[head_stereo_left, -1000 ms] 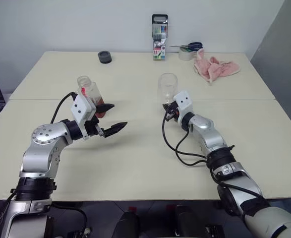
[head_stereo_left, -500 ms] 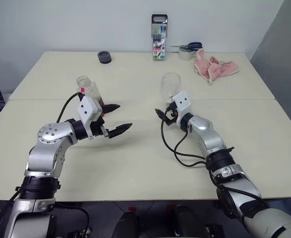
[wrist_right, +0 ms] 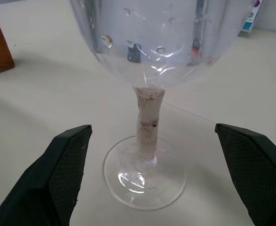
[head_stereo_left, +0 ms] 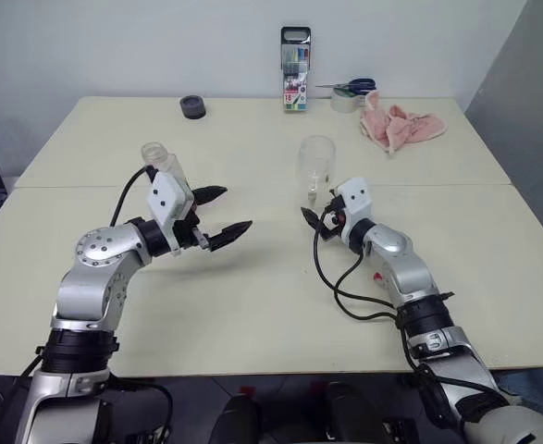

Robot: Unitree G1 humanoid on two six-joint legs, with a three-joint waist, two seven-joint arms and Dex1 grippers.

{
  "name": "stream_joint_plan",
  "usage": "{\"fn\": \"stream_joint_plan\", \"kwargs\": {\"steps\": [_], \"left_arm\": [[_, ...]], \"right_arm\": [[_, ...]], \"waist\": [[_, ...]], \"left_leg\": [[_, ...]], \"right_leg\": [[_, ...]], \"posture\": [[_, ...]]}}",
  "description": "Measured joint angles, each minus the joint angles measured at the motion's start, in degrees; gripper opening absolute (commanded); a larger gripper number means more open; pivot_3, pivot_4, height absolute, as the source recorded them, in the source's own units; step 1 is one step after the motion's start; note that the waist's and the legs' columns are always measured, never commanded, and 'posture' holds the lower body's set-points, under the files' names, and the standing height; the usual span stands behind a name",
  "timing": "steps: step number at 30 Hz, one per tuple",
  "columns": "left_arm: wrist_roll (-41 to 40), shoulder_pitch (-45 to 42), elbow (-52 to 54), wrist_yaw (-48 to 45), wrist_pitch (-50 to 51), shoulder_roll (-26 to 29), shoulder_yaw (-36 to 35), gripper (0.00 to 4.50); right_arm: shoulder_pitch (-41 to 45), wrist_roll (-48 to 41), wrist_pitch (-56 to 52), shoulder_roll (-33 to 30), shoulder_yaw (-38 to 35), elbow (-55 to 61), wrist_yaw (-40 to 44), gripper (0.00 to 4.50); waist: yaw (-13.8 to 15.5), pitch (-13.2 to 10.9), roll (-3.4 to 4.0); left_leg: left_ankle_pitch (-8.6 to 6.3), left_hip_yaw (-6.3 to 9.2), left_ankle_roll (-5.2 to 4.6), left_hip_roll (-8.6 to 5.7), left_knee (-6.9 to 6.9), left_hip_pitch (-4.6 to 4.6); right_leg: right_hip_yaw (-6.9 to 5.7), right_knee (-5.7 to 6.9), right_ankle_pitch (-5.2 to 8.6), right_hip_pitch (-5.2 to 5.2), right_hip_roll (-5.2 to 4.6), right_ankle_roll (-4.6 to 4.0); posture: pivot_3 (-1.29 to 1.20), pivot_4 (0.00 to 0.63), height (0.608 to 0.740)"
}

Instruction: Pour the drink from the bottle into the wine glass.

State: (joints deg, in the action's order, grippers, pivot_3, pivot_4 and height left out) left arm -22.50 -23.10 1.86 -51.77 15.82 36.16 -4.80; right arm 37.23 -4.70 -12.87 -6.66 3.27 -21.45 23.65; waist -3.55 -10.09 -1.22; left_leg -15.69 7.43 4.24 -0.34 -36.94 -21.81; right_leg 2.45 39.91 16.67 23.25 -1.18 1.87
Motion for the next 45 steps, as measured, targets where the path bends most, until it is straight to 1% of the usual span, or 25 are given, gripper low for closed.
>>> {"fn": "stream_joint_plan", "kwargs": {"steps": [4,9,10,12,16,17,18,19,20,22,23,29,34,38,42,43,44,45], "left_arm": [[0.11,1.06,0.09,0.15,0.0,0.01,-0.05,4.5],[0.15,2.71,0.58,0.71,-0.03,0.13,-0.21,4.5],[0.16,2.83,0.59,0.91,-0.03,0.18,-0.25,4.5],[0.18,3.05,0.62,1.1,-0.04,0.44,-0.59,4.5],[0.19,3.91,1.0,1.2,-0.04,0.85,-1.42,4.5],[0.19,4.12,1.01,1.22,-0.04,0.87,-1.52,4.5],[0.19,4.32,1.05,1.23,-0.04,0.87,-1.69,4.5],[0.19,4.49,1.12,1.25,-0.04,0.95,-1.81,4.5],[0.19,4.68,1.3,1.29,-0.04,1.13,-1.9,4.5],[0.19,4.95,2.04,1.44,-0.02,1.29,-2.15,4.5],[0.19,5.04,2.31,1.55,-0.02,1.34,-2.23,4.5],[0.06,7.76,3.58,2.86,0.42,2.1,-3.74,4.5],[-0.05,10.21,5.11,3.91,1.32,2.66,-5.65,4.5],[-0.05,10.7,5.13,4.21,1.42,2.87,-6.77,4.5],[-0.05,10.7,5.12,4.23,1.33,2.9,-6.8,4.5],[-0.05,10.7,5.12,4.19,1.27,2.9,-6.8,4.5],[-0.04,10.7,5.12,4.12,1.23,2.9,-6.8,4.5],[-0.04,10.68,5.1,4.05,1.16,2.9,-6.8,4.5]], "right_arm": [[0.71,-1.09,-0.32,2.36,-0.37,-1.7,-1.2,4.48],[4.67,-1.14,0.65,3.97,-1.53,-8.21,-2.39,4.48],[5.18,-1.16,1.21,4.19,-1.85,-9.2,-2.54,4.31],[6.13,-1.18,2.07,4.66,-2.18,-11.55,-2.77,3.87],[6.58,-1.17,3.74,4.88,-2.27,-13.95,-2.64,2.42],[6.59,-1.17,4.06,4.93,-2.27,-14.25,-2.57,2.13],[6.6,-1.17,4.41,5.03,-2.27,-14.44,-2.52,1.69],[6.6,-1.16,4.73,5.14,-2.3,-14.67,-2.5,1.38],[6.6,-1.16,4.91,5.34,-2.29,-14.7,-2.44,0.96],[6.66,-1.09,5.17,5.58,-1.97,-14.71,-2.11,0.29],[6.81,-1.14,5.54,6.0,-2.29,-14.71,-2.27,0.11],[7.11,-1.07,4.63,8.74,0.85,-14.04,0.97,0.11],[6.99,-0.87,4.13,11.31,3.66,-12.65,2.41,0.11],[6.55,0.15,4.1,11.69,5.7,-12.85,2.59,0.11],[6.55,0.93,4.66,11.34,5.96,-13.62,2.51,0.11],[6.55,1.19,4.75,11.19,5.94,-13.64,2.46,0.85],[6.55,1.24,4.77,11.07,5.91,-13.69,2.45,1.04],[6.55,1.27,4.82,11.02,5.88,-13.72,2.43,1.38]], "waist": [[-0.02,0.0,0.0],[-0.06,-0.01,0.01],[-0.08,0.0,0.01],[-0.14,-0.01,0.01],[-0.27,-0.01,0.01],[-0.27,-0.01,0.01],[-0.28,-0.01,0.01],[-0.3,-0.01,0.01],[-0.33,-0.01,0.02],[-0.44,-0.01,0.02],[-0.46,-0.01,0.02],[-1.2,-0.03,0.05],[-1.24,-0.04,0.06],[-1.1,-0.04,0.06],[-1.1,-0.04,0.07],[-1.12,-0.04,0.07],[-1.13,-0.04,0.07],[-1.15,-0.04,0.07]], "left_leg": [[0.0,0.02,0.0,-0.01,0.0,-0.01],[0.0,0.01,0.0,-0.02,0.0,-0.01],[0.0,0.02,0.0,-0.02,0.0,-0.01],[0.0,0.0,0.0,-0.02,0.0,-0.01],[0.0,0.0,0.0,-0.02,0.0,-0.01],[0.0,0.0,0.0,-0.02,0.0,-0.01],[0.0,0.0,0.0,-0.02,0.0,-0.01],[0.0,0.0,0.0,-0.01,0.0,-0.01],[0.0,0.01,0.0,-0.01,0.0,-0.01],[0.0,0.01,0.0,0.0,0.0,-0.01],[0.0,0.01,0.0,0.0,0.0,0.0],[0.0,0.03,0.0,0.01,0.05,-0.01],[0.0,0.06,0.0,0.0,0.04,-0.01],[0.0,0.07,0.0,-0.02,0.02,-0.03],[0.0,0.06,0.0,-0.02,0.03,-0.02],[0.0,0.06,0.0,-0.01,0.03,-0.02],[0.0,0.06,0.0,-0.01,0.03,-0.02],[0.0,0.05,0.0,-0.01,0.03,-0.02]], "right_leg": [[-0.01,0.0,0.0,0.0,0.0,0.0],[-0.01,0.0,0.0,0.0,0.0,0.0],[-0.01,0.0,0.0,0.0,0.0,0.0],[0.01,-0.01,0.0,0.0,0.0,0.0],[0.0,-0.01,0.0,0.0,-0.01,0.0],[0.0,-0.01,0.0,0.0,-0.01,0.0],[0.0,-0.01,0.0,0.0,-0.01,0.0],[0.0,0.0,0.0,0.0,-0.01,0.0],[0.0,0.0,0.0,0.0,0.0,0.0],[0.0,0.0,0.0,0.01,0.0,0.0],[0.0,0.0,0.0,0.01,0.0,0.0],[-0.01,0.01,0.0,0.03,0.0,0.0],[-0.02,0.0,0.0,0.04,0.0,0.0],[-0.03,0.0,0.0,0.04,-0.01,0.0],[-0.03,0.0,0.0,0.04,-0.02,0.0],[-0.03,0.0,0.0,0.04,-0.01,0.0],[-0.03,0.0,0.0,0.04,-0.01,0.0],[-0.02,0.0,0.0,0.04,-0.01,0.0]], "posture": [[0.0,0.15,0.74],[0.0,0.15,0.74],[0.0,0.15,0.74],[0.0,0.15,0.74],[0.0,0.15,0.74],[0.0,0.15,0.74],[0.0,0.15,0.74],[0.0,0.15,0.74],[0.0,0.15,0.74],[0.0,0.15,0.74],[0.0,0.15,0.74],[0.0,0.15,0.74],[0.0,0.15,0.74],[0.0,0.15,0.74],[0.0,0.15,0.74],[0.0,0.15,0.74],[0.0,0.15,0.74],[0.0,0.15,0.74]]}}
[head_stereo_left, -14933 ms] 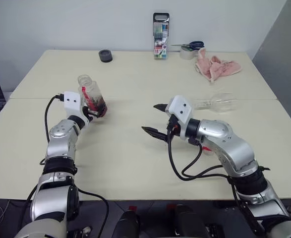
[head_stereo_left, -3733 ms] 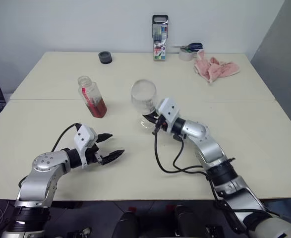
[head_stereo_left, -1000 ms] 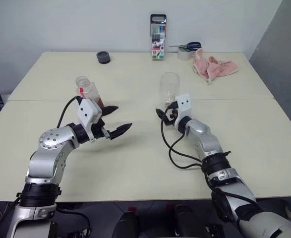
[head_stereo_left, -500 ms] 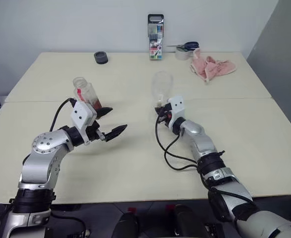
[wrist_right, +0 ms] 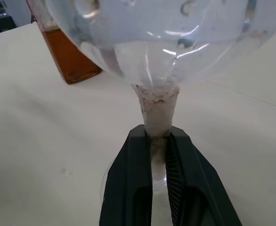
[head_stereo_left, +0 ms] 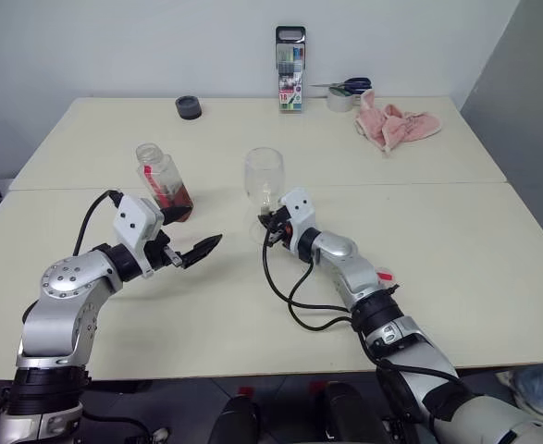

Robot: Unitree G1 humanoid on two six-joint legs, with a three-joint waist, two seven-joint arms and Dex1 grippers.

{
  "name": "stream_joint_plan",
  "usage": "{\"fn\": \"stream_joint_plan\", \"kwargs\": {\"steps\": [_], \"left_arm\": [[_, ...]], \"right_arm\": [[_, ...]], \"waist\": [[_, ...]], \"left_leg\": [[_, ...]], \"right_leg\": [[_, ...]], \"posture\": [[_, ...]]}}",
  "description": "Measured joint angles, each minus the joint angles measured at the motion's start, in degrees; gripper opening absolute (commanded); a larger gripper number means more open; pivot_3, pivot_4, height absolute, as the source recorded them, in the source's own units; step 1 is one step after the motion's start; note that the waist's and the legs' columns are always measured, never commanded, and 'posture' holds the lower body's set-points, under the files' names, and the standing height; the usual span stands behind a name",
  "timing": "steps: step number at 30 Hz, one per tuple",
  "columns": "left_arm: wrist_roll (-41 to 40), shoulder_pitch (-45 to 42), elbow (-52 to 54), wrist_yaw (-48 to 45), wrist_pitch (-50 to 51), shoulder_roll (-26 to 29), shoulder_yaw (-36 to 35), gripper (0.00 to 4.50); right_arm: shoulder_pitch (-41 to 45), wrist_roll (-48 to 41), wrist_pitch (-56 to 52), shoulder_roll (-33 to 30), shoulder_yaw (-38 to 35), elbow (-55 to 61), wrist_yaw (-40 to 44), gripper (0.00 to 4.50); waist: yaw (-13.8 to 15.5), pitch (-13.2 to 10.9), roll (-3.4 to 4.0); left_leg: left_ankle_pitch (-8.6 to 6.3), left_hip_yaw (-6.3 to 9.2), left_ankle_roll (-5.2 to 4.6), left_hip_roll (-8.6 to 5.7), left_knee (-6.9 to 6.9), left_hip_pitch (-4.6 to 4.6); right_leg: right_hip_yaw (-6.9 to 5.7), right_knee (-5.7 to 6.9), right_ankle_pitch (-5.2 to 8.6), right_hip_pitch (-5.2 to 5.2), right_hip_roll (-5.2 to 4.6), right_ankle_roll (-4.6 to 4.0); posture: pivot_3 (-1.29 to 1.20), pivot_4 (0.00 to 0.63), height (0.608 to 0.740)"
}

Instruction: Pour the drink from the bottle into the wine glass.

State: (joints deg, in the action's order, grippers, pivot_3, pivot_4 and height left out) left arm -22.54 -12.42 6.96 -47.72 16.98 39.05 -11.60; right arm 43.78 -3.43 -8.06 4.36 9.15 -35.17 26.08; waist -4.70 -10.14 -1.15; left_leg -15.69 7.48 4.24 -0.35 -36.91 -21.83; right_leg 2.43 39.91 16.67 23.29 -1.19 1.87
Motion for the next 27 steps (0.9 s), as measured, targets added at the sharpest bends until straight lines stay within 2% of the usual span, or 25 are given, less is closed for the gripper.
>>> {"fn": "stream_joint_plan", "kwargs": {"steps": [7,9,15,21,27], "left_arm": [[0.17,-0.4,-0.68,-0.44,-1.11,-0.2,0.08,4.5],[0.17,-0.56,-0.71,-0.43,-1.15,-0.31,0.09,4.5],[0.16,-0.7,-0.69,-0.3,-1.16,-0.59,0.1,4.5],[-0.05,-0.35,-0.15,1.0,-0.92,-1.65,0.06,4.5],[1.0,7.71,-2.49,6.73,-1.25,-5.12,-2.52,4.5]], "right_arm": [[-0.03,0.06,0.89,0.03,0.12,0.11,0.07,3.93],[-0.11,0.07,1.04,0.03,0.2,0.23,0.11,4.46],[-0.57,0.07,1.05,-0.19,0.49,0.83,0.37,4.46],[-3.66,0.12,0.07,-3.2,1.37,6.28,2.04,4.46],[-16.42,-1.47,-9.43,-17.19,3.99,28.88,11.66,4.46]], "waist": [[-0.03,0.0,0.0],[-0.02,0.0,0.0],[-0.02,0.0,0.0],[0.01,0.0,0.0],[0.28,0.0,0.02]], "left_leg": [[0.0,0.0,0.0,0.0,0.0,0.0],[0.0,0.0,0.0,0.0,0.0,0.0],[0.0,0.0,0.0,0.0,0.0,0.0],[0.0,0.02,0.0,0.0,-0.01,-0.01],[-0.01,0.04,-0.02,-0.04,0.0,-0.06]], "right_leg": [[0.0,0.0,0.0,0.0,0.0,0.0],[0.0,0.0,0.0,0.0,0.0,0.0],[0.0,0.0,0.0,0.0,0.0,0.0],[-0.01,0.0,0.0,0.0,-0.01,0.0],[-0.01,-0.1,0.0,-0.02,-0.13,0.01]], "posture": [[0.0,0.15,0.74],[0.0,0.15,0.74],[0.0,0.15,0.74],[0.0,0.15,0.74],[0.0,0.15,0.74]]}}
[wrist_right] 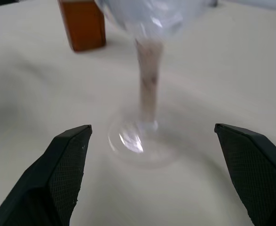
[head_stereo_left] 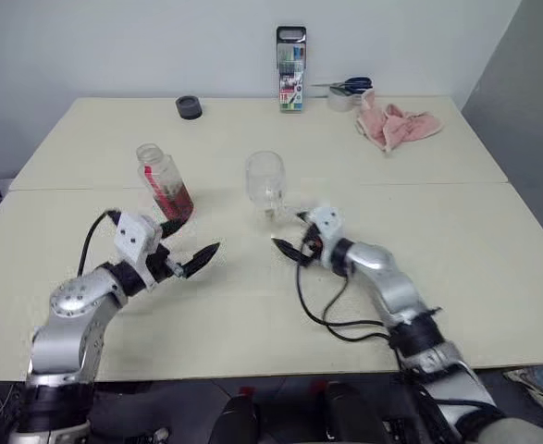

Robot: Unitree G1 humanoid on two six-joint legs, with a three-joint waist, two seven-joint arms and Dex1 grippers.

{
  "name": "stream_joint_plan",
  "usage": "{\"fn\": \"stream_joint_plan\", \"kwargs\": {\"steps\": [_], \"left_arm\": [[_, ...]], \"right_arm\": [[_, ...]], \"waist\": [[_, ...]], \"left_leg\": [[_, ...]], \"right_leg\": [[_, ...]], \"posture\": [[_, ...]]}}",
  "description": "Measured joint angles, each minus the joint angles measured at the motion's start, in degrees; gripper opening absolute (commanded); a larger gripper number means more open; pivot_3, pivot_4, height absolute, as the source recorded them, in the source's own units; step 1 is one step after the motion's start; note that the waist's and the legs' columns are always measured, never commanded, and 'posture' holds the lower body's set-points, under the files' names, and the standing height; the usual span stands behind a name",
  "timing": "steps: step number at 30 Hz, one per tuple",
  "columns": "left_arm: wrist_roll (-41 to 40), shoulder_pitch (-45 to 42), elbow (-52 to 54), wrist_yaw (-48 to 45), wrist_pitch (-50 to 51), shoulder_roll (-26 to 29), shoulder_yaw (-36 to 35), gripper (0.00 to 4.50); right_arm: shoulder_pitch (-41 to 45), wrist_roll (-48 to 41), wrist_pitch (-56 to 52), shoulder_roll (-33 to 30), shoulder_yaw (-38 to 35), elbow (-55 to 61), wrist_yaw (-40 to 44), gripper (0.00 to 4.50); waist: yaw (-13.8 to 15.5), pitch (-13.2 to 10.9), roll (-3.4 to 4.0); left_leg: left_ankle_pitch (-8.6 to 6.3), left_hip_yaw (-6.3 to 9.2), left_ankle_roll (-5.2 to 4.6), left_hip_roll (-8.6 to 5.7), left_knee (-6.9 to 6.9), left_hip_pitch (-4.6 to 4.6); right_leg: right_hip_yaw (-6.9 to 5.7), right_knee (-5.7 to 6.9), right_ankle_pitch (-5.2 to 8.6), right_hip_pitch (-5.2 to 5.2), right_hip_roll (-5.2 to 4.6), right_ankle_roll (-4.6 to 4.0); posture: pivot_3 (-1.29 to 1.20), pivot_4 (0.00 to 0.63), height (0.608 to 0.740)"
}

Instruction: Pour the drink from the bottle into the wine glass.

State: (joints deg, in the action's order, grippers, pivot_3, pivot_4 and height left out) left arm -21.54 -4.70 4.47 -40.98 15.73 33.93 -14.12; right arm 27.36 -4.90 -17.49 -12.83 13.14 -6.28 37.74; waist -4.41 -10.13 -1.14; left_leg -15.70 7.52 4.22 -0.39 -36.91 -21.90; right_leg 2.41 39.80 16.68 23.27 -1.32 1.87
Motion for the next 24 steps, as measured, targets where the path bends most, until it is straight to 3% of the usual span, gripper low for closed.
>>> {"fn": "stream_joint_plan", "kwargs": {"steps": [9,24], "left_arm": [[2.88,-5.43,-11.22,7.93,-4.02,-1.5,-3.07,4.5],[6.54,-16.96,-21.53,7.68,-7.38,-0.45,-1.53,4.5]], "right_arm": [[-8.42,-7.29,-11.06,-7.2,1.87,25.81,6.44,4.46],[-7.8,-8.37,-14.56,-7.21,2.84,30.71,3.89,4.46]], "waist": [[1.23,0.01,-0.05],[1.44,0.02,-0.09]], "left_leg": [[0.01,0.1,0.01,0.06,-0.06,0.08],[0.02,0.08,0.03,0.0,-0.06,0.04]], "right_leg": [[-0.11,0.06,0.01,-0.1,0.14,0.02],[-0.11,0.02,0.01,-0.09,0.08,0.02]], "posture": [[0.0,0.15,0.74],[0.0,0.15,0.74]]}}
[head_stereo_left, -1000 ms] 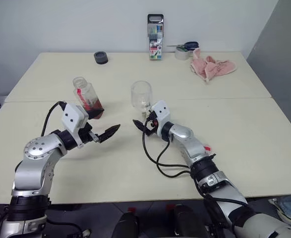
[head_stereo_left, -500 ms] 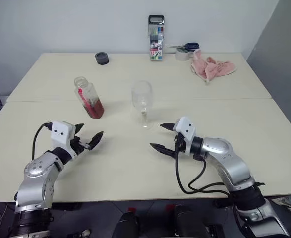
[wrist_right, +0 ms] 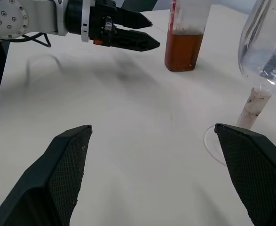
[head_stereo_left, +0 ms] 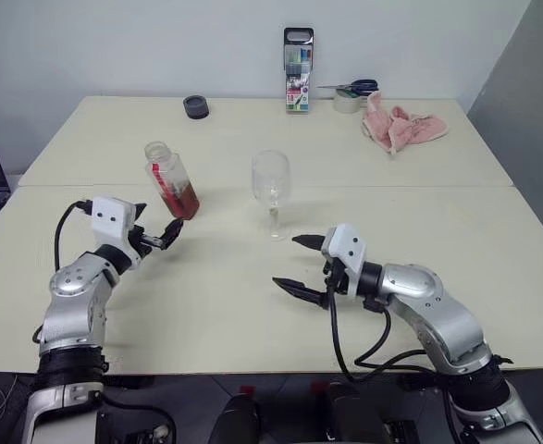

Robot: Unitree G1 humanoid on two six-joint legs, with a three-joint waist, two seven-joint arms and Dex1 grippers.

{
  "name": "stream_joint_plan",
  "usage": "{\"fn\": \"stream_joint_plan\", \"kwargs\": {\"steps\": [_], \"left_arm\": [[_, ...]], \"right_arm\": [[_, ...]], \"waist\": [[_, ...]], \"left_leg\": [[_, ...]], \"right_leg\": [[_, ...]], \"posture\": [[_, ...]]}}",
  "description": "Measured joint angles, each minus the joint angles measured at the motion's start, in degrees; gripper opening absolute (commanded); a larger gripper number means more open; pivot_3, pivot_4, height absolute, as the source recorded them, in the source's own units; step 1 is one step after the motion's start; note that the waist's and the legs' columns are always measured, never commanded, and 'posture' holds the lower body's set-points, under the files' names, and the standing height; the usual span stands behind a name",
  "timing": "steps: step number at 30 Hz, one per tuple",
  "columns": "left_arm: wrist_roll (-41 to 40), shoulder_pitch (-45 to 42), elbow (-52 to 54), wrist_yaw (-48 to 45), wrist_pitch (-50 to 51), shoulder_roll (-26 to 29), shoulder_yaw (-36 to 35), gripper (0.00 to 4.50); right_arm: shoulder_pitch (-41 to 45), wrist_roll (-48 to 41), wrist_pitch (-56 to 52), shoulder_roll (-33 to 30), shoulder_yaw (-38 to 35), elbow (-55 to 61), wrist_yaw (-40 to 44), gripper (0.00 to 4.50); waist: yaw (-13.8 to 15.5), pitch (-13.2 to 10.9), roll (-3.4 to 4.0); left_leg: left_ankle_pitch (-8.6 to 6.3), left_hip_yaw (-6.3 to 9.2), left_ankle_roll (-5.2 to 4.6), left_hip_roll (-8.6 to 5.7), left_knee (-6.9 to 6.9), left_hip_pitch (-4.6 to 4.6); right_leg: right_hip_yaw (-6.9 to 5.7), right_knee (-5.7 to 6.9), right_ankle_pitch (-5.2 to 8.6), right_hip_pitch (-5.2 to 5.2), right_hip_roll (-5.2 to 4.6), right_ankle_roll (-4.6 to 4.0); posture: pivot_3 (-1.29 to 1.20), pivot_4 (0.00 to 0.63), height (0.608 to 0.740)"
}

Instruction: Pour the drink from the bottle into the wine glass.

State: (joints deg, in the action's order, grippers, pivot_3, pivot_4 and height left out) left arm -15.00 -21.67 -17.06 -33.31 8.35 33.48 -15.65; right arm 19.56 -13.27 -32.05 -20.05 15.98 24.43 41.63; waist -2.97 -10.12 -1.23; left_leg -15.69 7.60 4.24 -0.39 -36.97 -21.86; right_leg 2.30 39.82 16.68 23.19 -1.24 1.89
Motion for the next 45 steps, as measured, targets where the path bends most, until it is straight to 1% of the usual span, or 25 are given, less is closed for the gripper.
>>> {"fn": "stream_joint_plan", "kwargs": {"steps": [10,25,28,33,35,36,42,45], "left_arm": [[1.17,-6.44,-4.57,-0.04,0.19,0.31,1.78,4.5],[2.7,-16.79,-17.56,-1.29,-1.81,0.51,2.64,4.5],[3.37,-19.73,-22.15,-2.65,-3.25,0.57,3.33,3.91],[4.49,-22.94,-27.41,-4.25,-5.63,0.67,4.11,2.32],[4.52,-23.35,-28.66,-4.8,-6.59,0.67,4.07,1.81],[4.51,-23.46,-29.02,-4.93,-6.86,0.66,4.06,1.74],[4.18,-23.67,-30.1,-6.26,-8.05,0.66,3.91,1.74],[4.06,-23.42,-28.69,-6.58,-7.57,0.22,4.02,1.74]], "right_arm": [[1.88,-2.06,-1.15,-0.65,-0.1,0.9,0.03,4.46],[3.83,-2.16,-1.12,-0.76,-0.35,1.04,-0.53,4.46],[3.9,-2.17,-1.12,-0.78,-0.37,1.04,-0.57,4.5],[4.13,-2.17,-1.12,-0.78,-0.46,1.04,-0.85,4.5],[4.13,-2.17,-1.12,-0.75,-0.65,1.05,-1.31,4.5],[4.13,-2.17,-1.12,-0.75,-0.74,1.05,-1.59,4.5],[4.08,-2.62,-1.06,-0.72,-1.32,1.28,-2.47,4.5],[3.97,-2.78,-0.82,-0.56,-1.86,1.78,-3.19,4.5]], "waist": [[-0.05,0.0,0.0],[-0.12,0.0,-0.01],[-0.13,0.0,-0.01],[-0.3,0.0,-0.01],[-0.3,0.0,-0.01],[-0.3,0.0,-0.01],[-0.28,0.0,-0.02],[-0.28,-0.01,-0.02]], "left_leg": [[0.0,0.0,0.0,0.0,0.0,0.0],[0.01,0.01,0.01,-0.01,-0.01,-0.01],[0.01,0.01,0.01,-0.02,-0.02,-0.03],[0.01,0.0,0.01,-0.02,-0.01,-0.03],[0.01,0.01,0.01,-0.02,-0.02,-0.03],[0.01,0.01,0.01,-0.02,-0.02,-0.03],[0.01,0.01,0.01,-0.02,-0.03,-0.03],[0.01,0.03,0.01,-0.03,-0.03,-0.06]], "right_leg": [[-0.01,0.01,0.0,0.0,0.01,0.0],[-0.03,0.01,0.0,0.01,0.01,0.0],[-0.04,0.01,0.0,0.01,0.01,0.0],[-0.03,0.02,0.0,0.03,0.01,0.0],[-0.03,0.02,0.0,0.03,0.01,0.0],[-0.03,0.03,0.0,0.03,0.01,0.0],[-0.03,0.04,0.0,0.03,0.01,0.0],[-0.03,0.03,0.0,0.04,0.01,0.0]], "posture": [[0.0,0.15,0.74],[0.0,0.15,0.74],[0.0,0.15,0.74],[0.0,0.15,0.74],[0.0,0.15,0.74],[0.0,0.15,0.74],[0.0,0.15,0.74],[0.0,0.15,0.74]]}}
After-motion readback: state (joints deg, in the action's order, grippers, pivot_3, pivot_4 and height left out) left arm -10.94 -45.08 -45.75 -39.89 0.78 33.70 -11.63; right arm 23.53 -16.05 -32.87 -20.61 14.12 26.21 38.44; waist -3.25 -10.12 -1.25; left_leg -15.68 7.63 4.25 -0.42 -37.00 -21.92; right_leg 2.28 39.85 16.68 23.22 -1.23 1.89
